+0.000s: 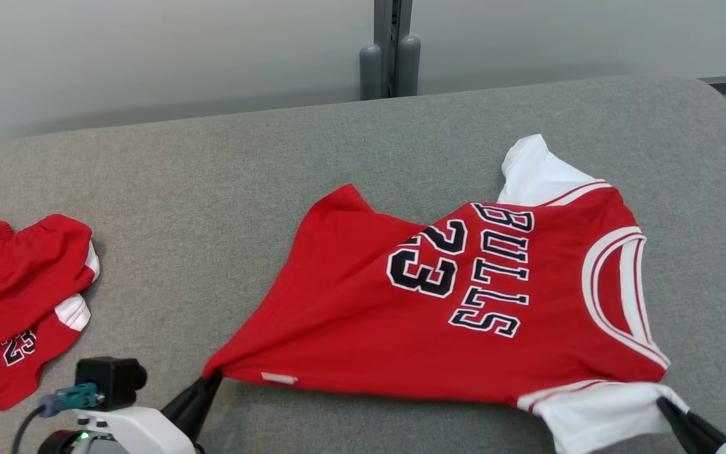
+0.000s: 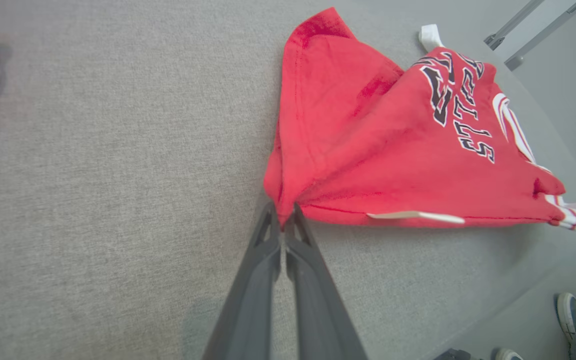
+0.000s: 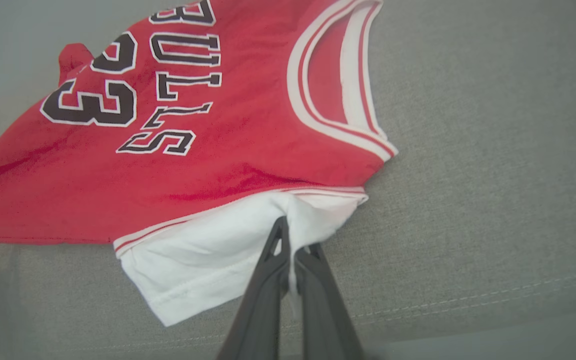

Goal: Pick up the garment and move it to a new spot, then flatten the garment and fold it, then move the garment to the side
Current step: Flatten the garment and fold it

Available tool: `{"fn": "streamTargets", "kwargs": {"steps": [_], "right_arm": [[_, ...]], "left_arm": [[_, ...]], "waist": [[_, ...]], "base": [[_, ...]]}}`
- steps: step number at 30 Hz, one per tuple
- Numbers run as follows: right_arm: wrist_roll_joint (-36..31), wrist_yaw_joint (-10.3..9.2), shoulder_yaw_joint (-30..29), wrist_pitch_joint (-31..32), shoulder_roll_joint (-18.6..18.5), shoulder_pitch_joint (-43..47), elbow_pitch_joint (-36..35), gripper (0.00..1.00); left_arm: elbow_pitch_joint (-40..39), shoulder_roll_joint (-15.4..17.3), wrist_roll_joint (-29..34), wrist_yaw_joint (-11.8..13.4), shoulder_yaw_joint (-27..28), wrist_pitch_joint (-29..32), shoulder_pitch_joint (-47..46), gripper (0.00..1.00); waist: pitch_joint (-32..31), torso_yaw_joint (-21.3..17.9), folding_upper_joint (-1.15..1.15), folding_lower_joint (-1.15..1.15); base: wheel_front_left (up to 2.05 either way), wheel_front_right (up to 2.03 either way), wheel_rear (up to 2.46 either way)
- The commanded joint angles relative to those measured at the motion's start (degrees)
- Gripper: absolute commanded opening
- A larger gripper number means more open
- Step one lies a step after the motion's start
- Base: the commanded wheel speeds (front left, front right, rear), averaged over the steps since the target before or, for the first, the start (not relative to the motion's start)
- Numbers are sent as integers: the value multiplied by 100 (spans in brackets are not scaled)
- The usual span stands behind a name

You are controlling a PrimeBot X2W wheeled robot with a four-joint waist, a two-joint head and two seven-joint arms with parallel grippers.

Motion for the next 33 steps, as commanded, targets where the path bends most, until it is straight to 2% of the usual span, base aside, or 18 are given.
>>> {"fn": "streamTargets", "kwargs": {"steps": [1, 7, 12, 16, 22, 26, 30, 33], "right_arm": [[-16, 14, -67, 20, -25, 54, -327, 0], [-83, 14, -286, -130, -25, 30, -1385, 0], [-182, 14, -394, 15, -31, 106, -1853, 0], [-159, 14, -279, 58, -84, -12, -1953, 0], [-253, 14, -75, -112, -183, -457, -1729, 0], [-198, 14, 202, -345, -329, -1088, -1266, 0], [-125, 14, 537, -640, -641, -1982, -624, 0], [-4, 14, 788, -929, -744, -2750, -35, 0]], "left_arm": [[-161, 99, -1, 73, 110, -31, 73, 0], [-826, 151, 28, 191, 317, -182, 189, 0], [-1100, 232, 63, 284, 353, -82, 314, 0], [-1177, 193, -6, 226, 239, -44, 336, 0], [-1086, 157, 76, 150, 146, -129, 12, 0], [-708, 212, 146, -22, 204, -268, -614, 0], [-86, 325, 211, -339, 162, -344, -1532, 0], [534, 386, 204, -601, 122, -374, -2382, 0]], "waist": [[-23, -14, 0, 0], [-111, -10, 0, 0], [-193, 49, 0, 0], [-228, 80, 0, 0], [-126, 65, 0, 0], [76, 60, 0, 0], [411, 57, 0, 0], [727, 61, 0, 0]], "base": [[0, 0, 0], [0, 0, 0], [0, 0, 0], [0, 0, 0], [0, 0, 0], [0, 0, 0], [0, 0, 0], [0, 0, 0]]}}
